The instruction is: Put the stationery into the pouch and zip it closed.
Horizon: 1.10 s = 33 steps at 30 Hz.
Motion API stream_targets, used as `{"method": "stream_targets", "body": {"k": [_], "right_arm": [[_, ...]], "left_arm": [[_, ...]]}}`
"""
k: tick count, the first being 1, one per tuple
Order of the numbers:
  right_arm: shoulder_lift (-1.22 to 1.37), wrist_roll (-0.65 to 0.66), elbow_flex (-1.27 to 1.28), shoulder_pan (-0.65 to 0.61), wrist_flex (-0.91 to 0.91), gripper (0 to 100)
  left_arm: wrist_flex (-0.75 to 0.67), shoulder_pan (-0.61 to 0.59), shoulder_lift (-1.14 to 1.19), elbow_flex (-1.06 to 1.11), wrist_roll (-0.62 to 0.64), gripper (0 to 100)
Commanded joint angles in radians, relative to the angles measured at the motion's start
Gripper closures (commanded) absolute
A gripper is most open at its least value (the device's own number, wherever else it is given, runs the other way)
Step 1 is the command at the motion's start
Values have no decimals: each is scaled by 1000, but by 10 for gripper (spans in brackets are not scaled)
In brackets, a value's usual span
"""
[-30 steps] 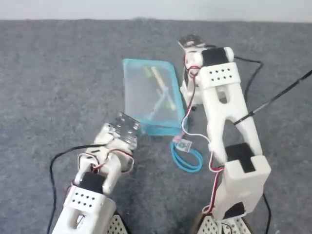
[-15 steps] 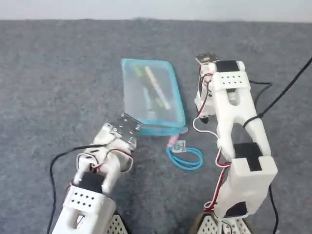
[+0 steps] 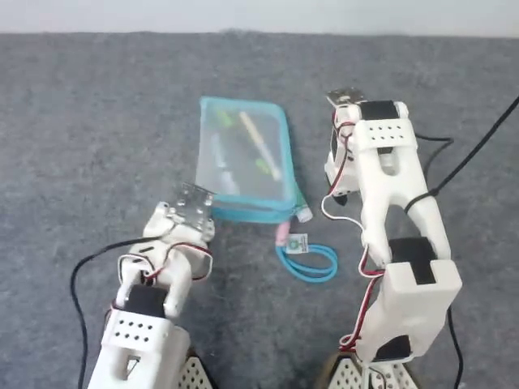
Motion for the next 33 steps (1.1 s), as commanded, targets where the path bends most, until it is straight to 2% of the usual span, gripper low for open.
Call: {"method": "stream_targets", "body": {"k": [1,10,20,26,33], "right_arm": [[-19,48,26,4,-42,757],[-21,61,48,44,-163,757],[-8,212,52,30,-308,758],[56,262,83,30,-384,844],[82,256,83,44,-397,803]], "left_arm": [[-25,-84,-2,-51,55,988],[-21,-54,-2,-47,37,988],[-21,-51,-2,-45,38,988],[-23,-49,-2,-45,38,988],[-23,-43,-2,-45,38,988]]}}
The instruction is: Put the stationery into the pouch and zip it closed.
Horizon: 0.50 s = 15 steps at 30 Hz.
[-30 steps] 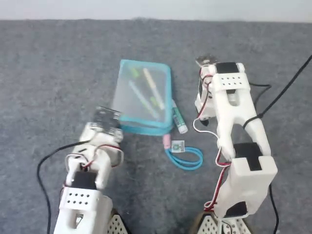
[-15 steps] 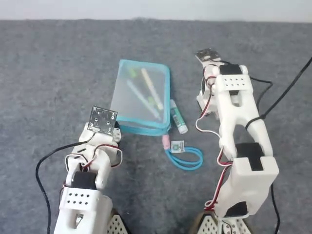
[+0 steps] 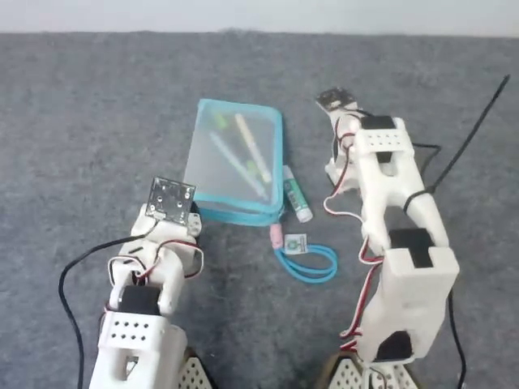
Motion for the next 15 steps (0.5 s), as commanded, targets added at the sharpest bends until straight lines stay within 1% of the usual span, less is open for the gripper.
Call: {"method": "stream_targets", "body": {"k": [1,6,11,15], "right_arm": [[-48,8,-3,13,-16,802],[-88,8,-3,13,25,801],[-62,9,17,18,16,800],[-33,8,17,53,-2,800]], "left_arm": [[-23,23,-2,-45,8,988],[-20,34,-2,-44,8,988],[-20,32,-2,-44,8,988],[-20,32,-2,-44,8,988]]}}
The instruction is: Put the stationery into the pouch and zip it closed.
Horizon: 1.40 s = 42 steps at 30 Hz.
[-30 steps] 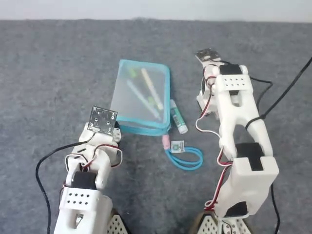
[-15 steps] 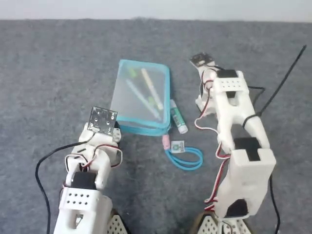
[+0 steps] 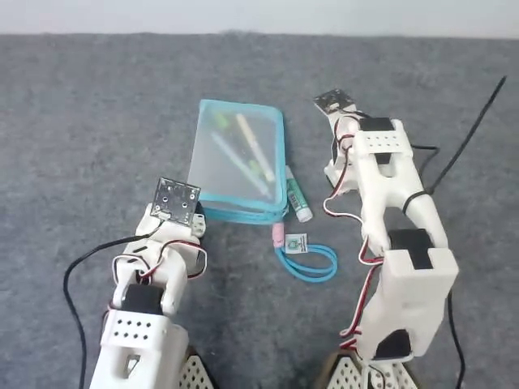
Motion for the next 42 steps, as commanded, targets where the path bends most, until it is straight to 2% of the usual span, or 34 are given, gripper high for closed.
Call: {"method": "stream_targets", "body": {"k": [1,6,17,19,24,29,35,42], "right_arm": [[-8,5,-2,61,-18,800],[7,8,-2,124,-38,800],[56,8,3,127,-35,806],[62,8,3,125,-35,833],[56,5,0,127,-35,994],[41,3,-25,145,47,993],[-183,-55,-40,163,263,991],[-622,-51,187,35,325,991]], "left_arm": [[-18,5,-2,-44,8,988],[-18,5,-2,-44,8,988],[-21,8,-2,-33,6,988],[-21,8,-2,-33,6,988],[-21,9,-2,-33,5,988],[-23,11,-2,-33,5,988],[-25,11,-2,-33,5,988],[-25,11,-2,-30,5,988]]}}
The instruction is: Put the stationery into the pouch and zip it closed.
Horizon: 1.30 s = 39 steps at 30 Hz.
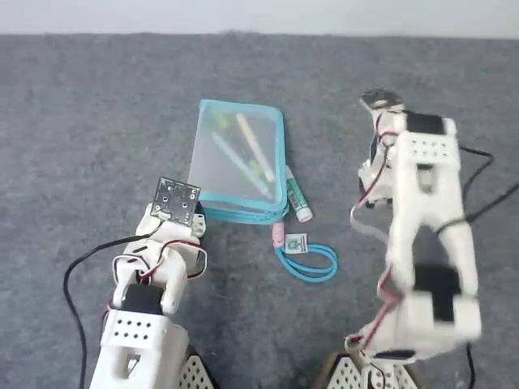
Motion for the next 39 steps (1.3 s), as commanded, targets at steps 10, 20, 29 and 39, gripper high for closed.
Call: {"method": "stream_targets", "body": {"k": [10,20,29,39], "right_arm": [[-593,78,342,-481,88,992],[-529,28,347,-644,74,992],[-394,-60,288,-604,5,992],[-193,-87,114,-555,7,992]], "left_arm": [[-25,12,-2,-30,5,988],[-17,143,5,-28,-40,988],[-15,215,5,-28,-43,988],[-15,259,2,-28,-48,988]]}}
